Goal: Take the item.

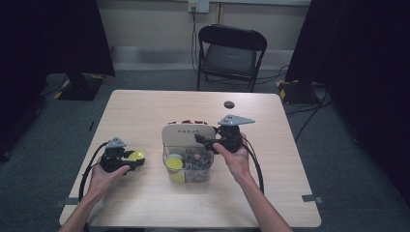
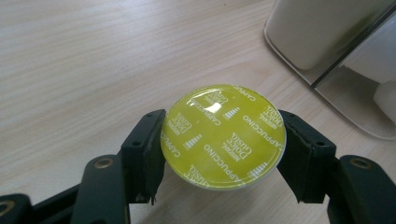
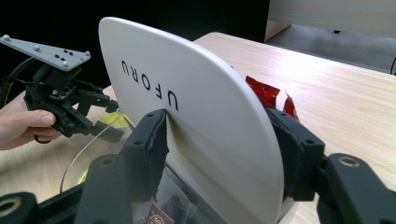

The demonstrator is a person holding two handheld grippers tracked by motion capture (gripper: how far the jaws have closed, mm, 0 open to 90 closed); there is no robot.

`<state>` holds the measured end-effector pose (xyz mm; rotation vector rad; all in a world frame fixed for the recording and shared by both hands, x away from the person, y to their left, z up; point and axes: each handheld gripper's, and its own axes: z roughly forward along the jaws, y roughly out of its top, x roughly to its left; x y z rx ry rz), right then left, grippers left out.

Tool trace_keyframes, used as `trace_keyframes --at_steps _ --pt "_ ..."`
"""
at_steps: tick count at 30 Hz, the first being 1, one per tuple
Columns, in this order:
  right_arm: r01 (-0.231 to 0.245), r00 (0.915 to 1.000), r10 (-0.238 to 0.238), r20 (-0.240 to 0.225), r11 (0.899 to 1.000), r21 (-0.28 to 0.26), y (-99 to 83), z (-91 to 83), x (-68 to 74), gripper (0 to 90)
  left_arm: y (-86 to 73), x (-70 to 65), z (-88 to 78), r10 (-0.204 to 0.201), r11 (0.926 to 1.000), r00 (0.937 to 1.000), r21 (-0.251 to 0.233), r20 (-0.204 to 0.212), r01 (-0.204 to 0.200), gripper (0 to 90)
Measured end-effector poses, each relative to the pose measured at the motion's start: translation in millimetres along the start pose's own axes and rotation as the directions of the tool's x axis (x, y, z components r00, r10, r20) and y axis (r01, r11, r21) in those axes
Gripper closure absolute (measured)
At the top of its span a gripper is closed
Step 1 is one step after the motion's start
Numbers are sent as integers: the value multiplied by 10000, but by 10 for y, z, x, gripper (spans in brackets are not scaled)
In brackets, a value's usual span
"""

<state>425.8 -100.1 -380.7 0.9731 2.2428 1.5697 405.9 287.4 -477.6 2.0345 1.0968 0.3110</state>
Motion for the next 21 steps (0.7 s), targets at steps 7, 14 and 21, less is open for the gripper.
trace_keyframes --at_steps 7,14,21 --pt "36 10000 -36 44 10000 29 -3 -11 -2 417 -11 -10 48 -55 9999 9998 129 169 52 379" --pt "51 10000 -51 -13 10000 9 -6 -11 -5 415 -33 -9 41 -81 10000 10000 2 -18 81 334" --pt "67 10000 -67 21 10000 27 -3 -9 -2 413 -37 18 2 -196 9995 9998 -265 16 196 254"
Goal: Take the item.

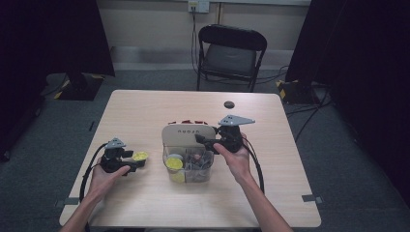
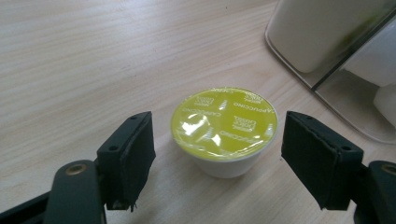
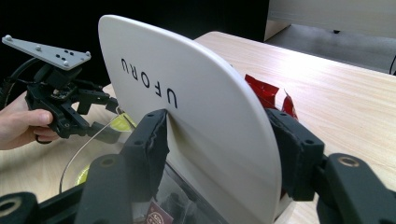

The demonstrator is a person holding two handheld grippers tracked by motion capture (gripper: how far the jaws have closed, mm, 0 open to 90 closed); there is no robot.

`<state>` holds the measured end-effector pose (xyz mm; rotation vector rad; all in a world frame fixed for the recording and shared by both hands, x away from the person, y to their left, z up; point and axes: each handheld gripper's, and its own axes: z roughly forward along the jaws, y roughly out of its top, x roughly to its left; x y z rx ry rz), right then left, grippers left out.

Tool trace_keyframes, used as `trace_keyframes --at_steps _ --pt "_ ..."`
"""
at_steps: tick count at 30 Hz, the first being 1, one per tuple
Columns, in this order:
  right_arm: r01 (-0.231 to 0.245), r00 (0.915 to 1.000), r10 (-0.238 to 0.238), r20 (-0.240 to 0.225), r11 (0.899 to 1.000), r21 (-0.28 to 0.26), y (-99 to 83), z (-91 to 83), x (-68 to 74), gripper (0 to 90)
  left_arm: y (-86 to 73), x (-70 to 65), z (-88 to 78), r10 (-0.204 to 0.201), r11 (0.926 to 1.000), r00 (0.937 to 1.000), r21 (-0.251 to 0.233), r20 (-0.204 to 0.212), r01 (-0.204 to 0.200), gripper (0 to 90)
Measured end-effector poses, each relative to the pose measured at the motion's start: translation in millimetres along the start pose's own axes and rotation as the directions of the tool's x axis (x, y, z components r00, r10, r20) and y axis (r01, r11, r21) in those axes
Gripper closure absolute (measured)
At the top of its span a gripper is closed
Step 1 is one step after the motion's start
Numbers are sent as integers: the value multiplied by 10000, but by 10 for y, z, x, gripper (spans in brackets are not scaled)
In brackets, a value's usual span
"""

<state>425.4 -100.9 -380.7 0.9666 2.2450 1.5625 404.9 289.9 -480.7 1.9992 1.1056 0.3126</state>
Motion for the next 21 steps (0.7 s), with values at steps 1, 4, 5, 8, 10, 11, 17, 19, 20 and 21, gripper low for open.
trace_keyframes --at_steps 1,4,5,8,10,11,17,19,20,21 --pt "2 10000 -2 -6 10000 -5 -1 0 0 413 0 10 -10 -65 10000 10000 -60 31 65 244" --pt "-11 10000 11 -3 10000 -17 -2 0 1 411 -2 23 -37 -158 9997 9999 -173 54 159 230" --pt "8 10000 -8 -4 10000 -20 -2 1 1 410 -1 25 -48 -155 9997 9999 -181 37 155 226" --pt "-13 10000 13 -10 10000 -20 -2 0 0 409 1 26 -76 -220 9991 9996 -358 162 226 211" --pt "-4 10000 4 1 10000 -24 -3 1 2 408 7 34 -109 -199 9989 9998 -426 101 204 208" --pt "-10 10000 10 -4 10000 -25 -2 1 2 409 8 45 -144 -227 9983 9997 -532 82 231 208" --pt "-3 10000 3 -7 10000 -10 0 3 0 409 -5 82 -264 -325 9959 9995 -844 -66 318 197" --pt "-8 10000 8 -5 10000 -3 1 5 0 409 -14 99 -308 -175 9964 9997 -832 -196 158 193" --pt "-5 10000 5 1 10000 -2 2 6 0 409 -25 101 -328 -260 9959 9995 -868 -194 242 188" --pt "-8 10000 8 -2 10000 -2 3 6 1 409 -38 111 -349 -251 9959 9993 -881 -280 226 184"
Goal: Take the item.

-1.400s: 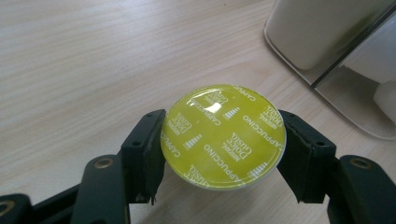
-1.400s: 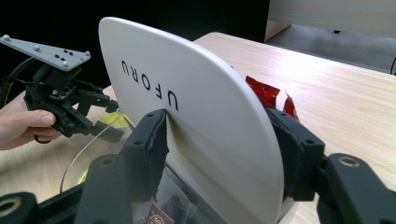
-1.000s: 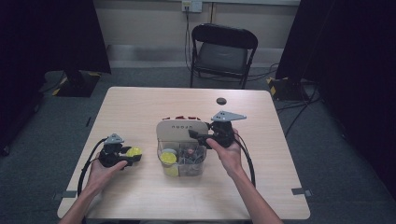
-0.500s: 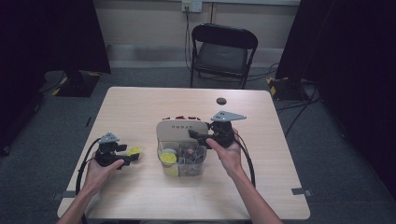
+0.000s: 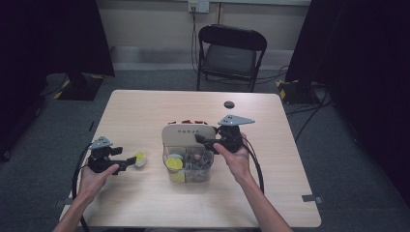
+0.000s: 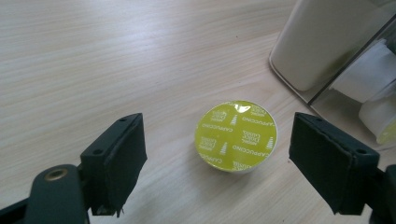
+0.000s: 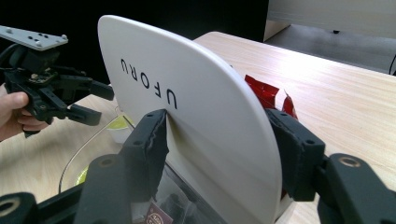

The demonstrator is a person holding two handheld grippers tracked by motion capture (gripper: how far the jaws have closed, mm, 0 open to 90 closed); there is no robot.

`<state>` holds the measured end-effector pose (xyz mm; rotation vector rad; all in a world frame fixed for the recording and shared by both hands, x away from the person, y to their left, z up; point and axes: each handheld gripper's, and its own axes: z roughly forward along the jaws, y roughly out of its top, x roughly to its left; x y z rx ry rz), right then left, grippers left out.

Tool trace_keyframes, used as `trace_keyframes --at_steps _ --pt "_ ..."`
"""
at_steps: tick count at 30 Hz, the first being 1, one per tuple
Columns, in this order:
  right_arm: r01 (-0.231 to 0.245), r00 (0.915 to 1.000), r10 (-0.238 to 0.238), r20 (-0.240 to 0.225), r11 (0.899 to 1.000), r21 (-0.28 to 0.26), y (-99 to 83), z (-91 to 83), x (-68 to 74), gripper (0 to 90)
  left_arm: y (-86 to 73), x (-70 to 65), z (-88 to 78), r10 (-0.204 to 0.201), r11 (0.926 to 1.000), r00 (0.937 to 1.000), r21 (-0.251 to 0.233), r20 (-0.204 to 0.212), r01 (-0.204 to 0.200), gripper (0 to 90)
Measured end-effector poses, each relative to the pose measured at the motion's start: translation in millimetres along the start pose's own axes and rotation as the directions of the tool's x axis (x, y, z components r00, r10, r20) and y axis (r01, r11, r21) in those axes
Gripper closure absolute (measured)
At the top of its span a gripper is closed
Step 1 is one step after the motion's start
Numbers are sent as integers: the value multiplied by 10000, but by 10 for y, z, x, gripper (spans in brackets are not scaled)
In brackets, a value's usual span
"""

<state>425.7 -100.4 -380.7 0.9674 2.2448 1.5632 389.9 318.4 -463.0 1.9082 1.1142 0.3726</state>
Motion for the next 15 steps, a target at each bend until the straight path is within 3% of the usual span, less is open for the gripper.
trace_keyframes --at_steps 6,10,13,15 --pt "-4 10000 4 2 10000 -3 -1 1 1 408 -70 -12 -89 255 9992 9991 302 -332 -245 184" --pt "5 10000 -5 17 10000 -13 -2 1 3 408 -134 28 -146 -11 9998 9988 210 -483 21 185" --pt "13 10000 -13 17 10000 -3 -2 0 3 408 -198 75 -171 50 9989 9976 472 -687 -18 185" --pt "10 10000 -10 13 10000 -3 -2 -2 3 408 -251 105 -185 -138 9984 9964 540 -839 184 185"
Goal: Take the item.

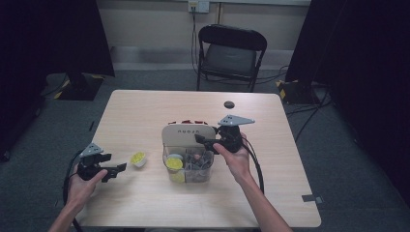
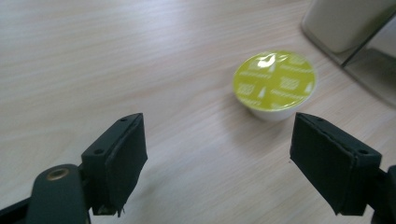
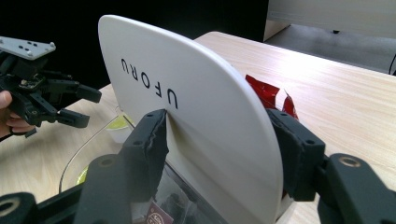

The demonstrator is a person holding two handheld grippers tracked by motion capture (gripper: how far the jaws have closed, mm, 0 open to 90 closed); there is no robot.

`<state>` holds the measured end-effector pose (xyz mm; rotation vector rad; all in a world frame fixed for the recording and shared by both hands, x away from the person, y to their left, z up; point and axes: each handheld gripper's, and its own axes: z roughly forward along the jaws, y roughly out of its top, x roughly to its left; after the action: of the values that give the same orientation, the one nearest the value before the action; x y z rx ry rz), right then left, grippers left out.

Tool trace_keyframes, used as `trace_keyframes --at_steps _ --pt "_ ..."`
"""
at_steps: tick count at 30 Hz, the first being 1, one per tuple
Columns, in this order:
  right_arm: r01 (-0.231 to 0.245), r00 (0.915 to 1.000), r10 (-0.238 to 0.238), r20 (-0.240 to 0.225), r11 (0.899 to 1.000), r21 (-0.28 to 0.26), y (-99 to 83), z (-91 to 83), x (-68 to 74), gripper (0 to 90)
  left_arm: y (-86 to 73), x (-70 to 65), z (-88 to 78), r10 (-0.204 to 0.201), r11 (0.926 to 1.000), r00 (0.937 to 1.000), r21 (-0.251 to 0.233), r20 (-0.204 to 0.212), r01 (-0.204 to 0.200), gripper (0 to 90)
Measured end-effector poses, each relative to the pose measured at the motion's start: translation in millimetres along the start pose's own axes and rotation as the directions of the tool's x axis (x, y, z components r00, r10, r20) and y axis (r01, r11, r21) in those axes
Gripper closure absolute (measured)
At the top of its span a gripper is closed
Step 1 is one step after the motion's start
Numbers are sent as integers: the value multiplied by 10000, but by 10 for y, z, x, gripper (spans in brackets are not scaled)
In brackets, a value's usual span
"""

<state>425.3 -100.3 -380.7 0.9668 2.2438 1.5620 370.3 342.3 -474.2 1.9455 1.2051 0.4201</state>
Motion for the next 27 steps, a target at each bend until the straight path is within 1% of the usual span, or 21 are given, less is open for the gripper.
trace_keyframes --at_steps 1,3,4,5,7,8,9,11,13,14,16,20,22,23,27 --pt "-4 10000 4 2 10000 -4 -1 0 0 408 -32 24 -3 -127 9999 9999 17 -51 127 184" --pt "12 10000 -12 13 10000 22 4 -2 4 408 -75 59 -6 -195 9998 9997 17 -158 196 183" --pt "28 10000 -28 10 10000 23 5 -5 8 408 -102 80 1 -341 9994 9993 3 -163 341 184" --pt "17 10000 -17 20 10000 11 3 -9 9 408 -128 98 8 -301 9995 9993 83 -221 303 184" --pt "14 10000 -14 18 10000 23 5 -8 8 408 -180 104 50 -267 9989 9980 367 -566 288 190" --pt "14 10000 -14 18 10000 23 5 -8 8 408 -207 107 70 -193 9985 9976 507 -671 227 190" --pt "-25 10000 25 9 10000 18 8 -8 9 408 -230 105 79 -213 9988 9975 434 -678 243 185" --pt "-27 10000 27 16 10000 15 8 -9 10 408 -257 88 83 -115 9995 9955 298 -937 143 186" --pt "28 10000 -28 3 10000 3 10 -25 22 406 -276 51 102 292 9992 9906 312 -1337 -252 182" --pt "86 10000 -86 41 10000 20 13 -34 24 407 -275 38 109 304 9991 9889 324 -1452 -259 173" --pt "89 9999 -89 64 10000 9 15 -51 22 408 -272 37 116 183 9994 9884 334 -1507 -135 157" --pt "100 9999 -100 39 9999 -12 18 -69 25 407 -268 35 121 156 9993 9876 372 -1561 -99 141" --pt "217 9997 -217 113 9998 -4 22 -74 35 408 -269 35 120 153 9993 9875 372 -1571 -96 140" --pt "308 9992 -309 245 9995 33 26 -75 45 409 -269 35 121 153 9993 9875 368 -1566 -96 140" --pt "312 9994 -313 150 9995 108 39 -64 58 400 -269 35 121 152 9993 9875 368 -1566 -95 140"
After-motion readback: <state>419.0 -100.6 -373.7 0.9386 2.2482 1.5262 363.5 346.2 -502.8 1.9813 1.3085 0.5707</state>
